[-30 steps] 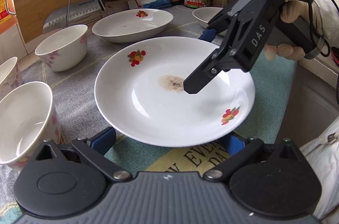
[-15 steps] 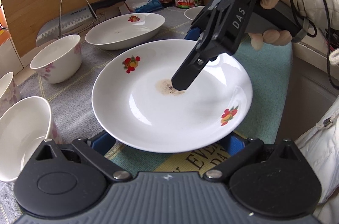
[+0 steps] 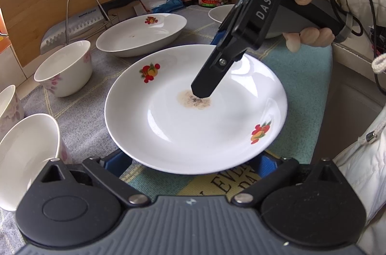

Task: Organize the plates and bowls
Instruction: 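Lift the stained plate with the right tool toward the other plate, then lower the stained plate onto the other white plate with the right tool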

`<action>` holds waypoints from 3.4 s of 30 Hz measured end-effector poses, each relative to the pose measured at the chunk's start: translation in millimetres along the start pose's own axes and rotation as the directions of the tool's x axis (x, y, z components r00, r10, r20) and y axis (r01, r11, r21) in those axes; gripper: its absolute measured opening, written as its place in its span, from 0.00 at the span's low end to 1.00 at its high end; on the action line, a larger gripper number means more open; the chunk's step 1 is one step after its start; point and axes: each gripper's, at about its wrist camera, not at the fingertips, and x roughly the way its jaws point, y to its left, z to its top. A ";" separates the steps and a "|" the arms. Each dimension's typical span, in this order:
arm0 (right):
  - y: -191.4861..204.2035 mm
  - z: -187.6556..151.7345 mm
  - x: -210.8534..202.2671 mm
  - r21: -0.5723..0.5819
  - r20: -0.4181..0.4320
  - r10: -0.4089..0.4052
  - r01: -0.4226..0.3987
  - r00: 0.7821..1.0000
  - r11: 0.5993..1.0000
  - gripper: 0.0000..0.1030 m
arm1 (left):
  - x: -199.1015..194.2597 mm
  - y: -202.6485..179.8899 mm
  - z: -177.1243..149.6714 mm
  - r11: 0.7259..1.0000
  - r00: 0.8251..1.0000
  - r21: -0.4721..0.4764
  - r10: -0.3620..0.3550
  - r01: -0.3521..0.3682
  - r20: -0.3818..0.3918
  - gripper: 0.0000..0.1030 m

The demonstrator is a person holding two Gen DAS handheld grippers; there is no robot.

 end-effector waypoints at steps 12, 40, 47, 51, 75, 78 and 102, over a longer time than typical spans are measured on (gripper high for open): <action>-0.6 -1.7 -16.9 0.018 0.001 0.007 -0.008 1.000 1.000 1.00 | -6.6 -2.8 13.6 1.000 1.000 0.013 -0.019 0.019 -0.005 0.98; -81.1 -34.2 -115.7 0.123 0.131 -0.126 0.110 0.983 0.986 1.00 | 57.6 -25.7 118.3 0.981 0.990 0.153 -0.127 0.117 0.058 0.98; -111.3 -47.6 -131.6 0.175 0.141 -0.161 0.136 0.977 0.975 1.00 | 86.3 -39.6 140.2 0.972 0.986 0.183 -0.159 0.146 0.055 0.98; -127.2 -54.3 -137.9 0.200 0.145 -0.174 0.144 0.974 0.969 1.00 | 99.0 -47.2 150.3 0.967 0.984 0.200 -0.172 0.158 0.052 0.98; -171.7 -69.4 -137.5 0.263 0.146 -0.181 0.138 0.973 0.955 1.00 | 133.2 -63.6 170.8 0.959 0.983 0.217 -0.186 0.181 0.002 0.98; -173.2 -71.3 -136.4 0.265 0.142 -0.185 0.143 0.972 0.953 1.00 | 136.5 -63.5 172.3 0.957 0.982 0.223 -0.188 0.184 -0.004 0.98; -176.5 -86.0 -145.3 0.315 0.148 -0.201 0.147 0.968 0.938 1.00 | 146.1 -57.0 180.5 0.940 0.970 0.240 -0.237 0.243 -0.055 0.99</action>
